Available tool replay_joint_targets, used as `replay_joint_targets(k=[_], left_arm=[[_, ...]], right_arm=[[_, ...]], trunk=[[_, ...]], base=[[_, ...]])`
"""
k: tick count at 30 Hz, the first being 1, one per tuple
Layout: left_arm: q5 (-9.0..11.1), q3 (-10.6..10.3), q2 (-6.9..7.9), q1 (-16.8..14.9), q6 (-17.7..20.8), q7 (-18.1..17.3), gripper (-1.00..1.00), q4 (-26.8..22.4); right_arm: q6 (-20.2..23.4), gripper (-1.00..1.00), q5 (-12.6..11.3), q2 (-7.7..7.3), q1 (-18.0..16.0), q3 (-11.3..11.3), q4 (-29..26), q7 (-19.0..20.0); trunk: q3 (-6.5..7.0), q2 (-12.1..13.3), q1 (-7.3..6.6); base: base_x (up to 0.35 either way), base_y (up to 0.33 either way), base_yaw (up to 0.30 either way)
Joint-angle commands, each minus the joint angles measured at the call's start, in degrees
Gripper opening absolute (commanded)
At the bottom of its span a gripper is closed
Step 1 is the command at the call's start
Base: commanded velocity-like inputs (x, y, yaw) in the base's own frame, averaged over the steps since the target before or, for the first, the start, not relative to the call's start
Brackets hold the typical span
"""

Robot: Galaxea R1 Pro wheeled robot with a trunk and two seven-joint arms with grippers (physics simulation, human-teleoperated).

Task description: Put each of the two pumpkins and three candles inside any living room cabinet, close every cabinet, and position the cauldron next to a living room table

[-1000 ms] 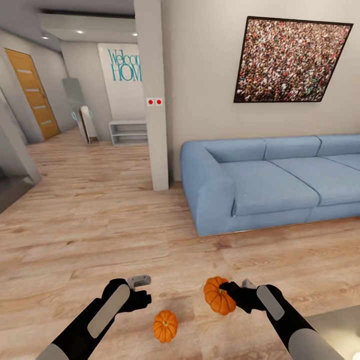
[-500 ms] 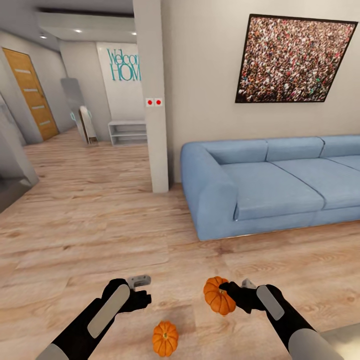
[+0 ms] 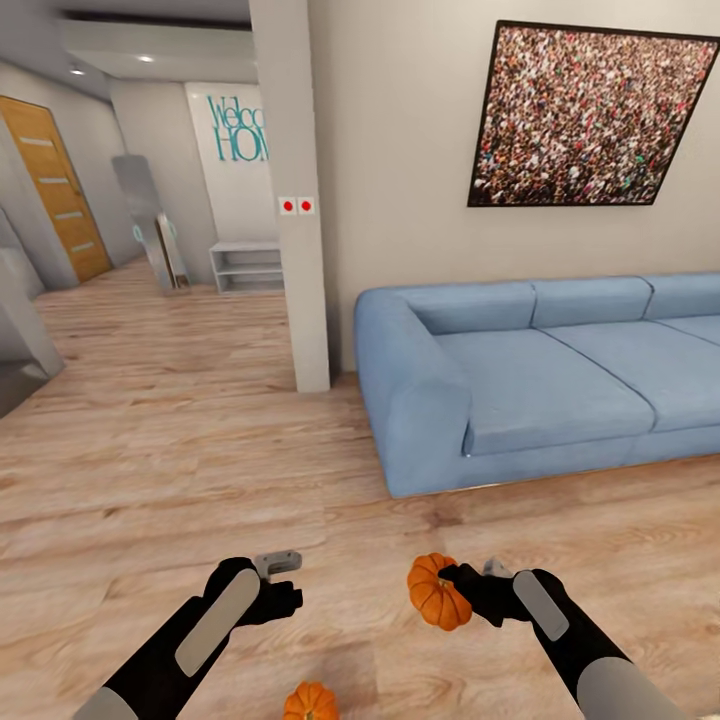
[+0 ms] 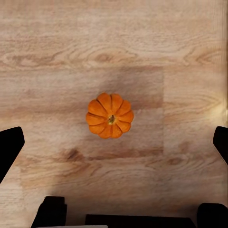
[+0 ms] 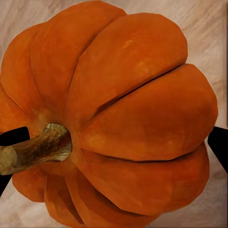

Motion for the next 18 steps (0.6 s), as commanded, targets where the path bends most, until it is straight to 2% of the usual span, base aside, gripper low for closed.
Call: replay_joint_targets(k=[1,6,18], left_arm=[[0.56,-0.16,0.05,-0.06,-0.02,0.60,1.00,-0.08],[0.56,-0.16,0.04,-0.06,-0.02,0.60,1.00,-0.05],[0.58,-0.08,0.13,-0.06,-0.02,0.53,1.00,-0.02]], right_arm=[[0.01,-1.00,-0.79,-0.07,-0.04,0.34,-0.10,-0.42],[0.03,-1.00,-0.79,-0.07,-0.03,0.34,-0.10,-0.40],[0.03,-1.00,-0.87,-0.11,-0.02,0.25,-0.08,-0.22]], trunk=[[-0.05,-0.03,0.01],[-0.05,-0.03,0.01],[-0.05,-0.03,0.01]], base=[[0.123,-0.215,0.000],[0.041,-0.158,0.000],[0.083,-0.014,0.000]])
